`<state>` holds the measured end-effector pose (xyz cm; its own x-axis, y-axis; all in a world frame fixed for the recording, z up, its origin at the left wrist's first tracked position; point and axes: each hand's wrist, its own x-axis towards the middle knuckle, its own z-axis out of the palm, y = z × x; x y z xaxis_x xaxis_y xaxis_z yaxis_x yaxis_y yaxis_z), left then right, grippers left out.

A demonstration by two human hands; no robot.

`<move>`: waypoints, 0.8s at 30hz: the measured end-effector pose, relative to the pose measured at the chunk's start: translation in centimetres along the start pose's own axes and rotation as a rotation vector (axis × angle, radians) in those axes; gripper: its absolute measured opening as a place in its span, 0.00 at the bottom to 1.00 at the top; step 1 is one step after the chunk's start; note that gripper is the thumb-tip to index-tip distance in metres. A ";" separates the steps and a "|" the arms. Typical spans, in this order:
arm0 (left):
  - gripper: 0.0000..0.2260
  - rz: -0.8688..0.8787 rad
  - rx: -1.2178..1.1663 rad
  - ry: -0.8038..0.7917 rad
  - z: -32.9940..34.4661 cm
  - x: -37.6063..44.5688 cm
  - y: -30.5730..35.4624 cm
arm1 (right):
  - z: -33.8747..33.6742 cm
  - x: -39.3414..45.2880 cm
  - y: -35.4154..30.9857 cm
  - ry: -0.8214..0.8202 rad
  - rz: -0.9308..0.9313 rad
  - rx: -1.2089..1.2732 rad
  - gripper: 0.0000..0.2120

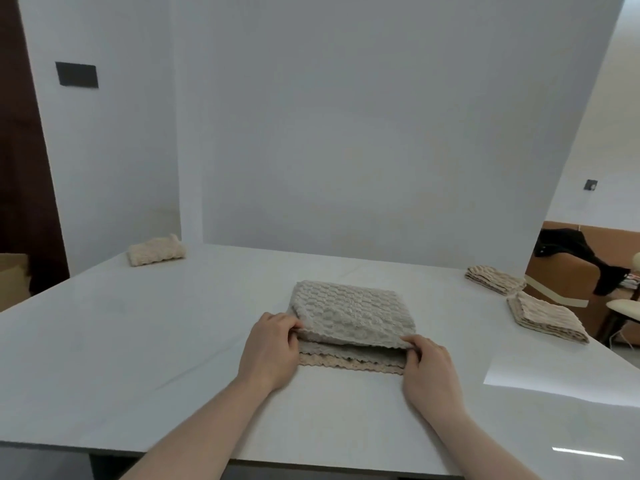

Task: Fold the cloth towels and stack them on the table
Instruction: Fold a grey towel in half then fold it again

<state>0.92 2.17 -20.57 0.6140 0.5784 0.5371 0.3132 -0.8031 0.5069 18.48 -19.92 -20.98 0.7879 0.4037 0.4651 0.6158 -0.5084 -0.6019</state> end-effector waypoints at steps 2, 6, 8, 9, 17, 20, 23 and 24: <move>0.07 0.014 0.012 0.023 0.0 0.0 0.0 | -0.1 0.3 0.3 0.037 0.085 0.060 0.12; 0.05 0.031 -0.026 0.087 -0.5 0.1 0.1 | -0.3 0.6 0.6 0.064 0.138 0.133 0.07; 0.06 -0.004 -0.064 0.114 -0.8 0.1 0.5 | -0.4 0.7 0.5 0.081 0.128 0.173 0.07; 0.07 -0.024 -0.089 0.128 -1.0 0.2 0.8 | -0.5 0.8 0.5 0.093 0.118 0.189 0.08; 0.06 0.002 -0.217 0.146 -5.8 4.4 6.6 | -4.1 2.8 -3.9 0.194 0.125 0.383 0.15; 0.08 0.034 -0.220 0.182 -8.9 5.1 8.4 | -7.2 3.7 -6.7 0.246 0.067 0.386 0.15; 0.11 0.077 -0.226 0.234 -12.3 5.1 9.6 | -10.4 3.6 -9.0 0.268 0.024 0.411 0.14; 0.11 0.093 -0.230 0.246 -13.4 4.9 9.9 | -11.4 3.3 -9.6 0.272 0.005 0.423 0.14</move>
<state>-2.66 -1.05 -3.89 0.4305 0.5436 0.7205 0.0749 -0.8171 0.5717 15.25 -22.34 -6.28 0.7989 0.1604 0.5797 0.5995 -0.1346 -0.7890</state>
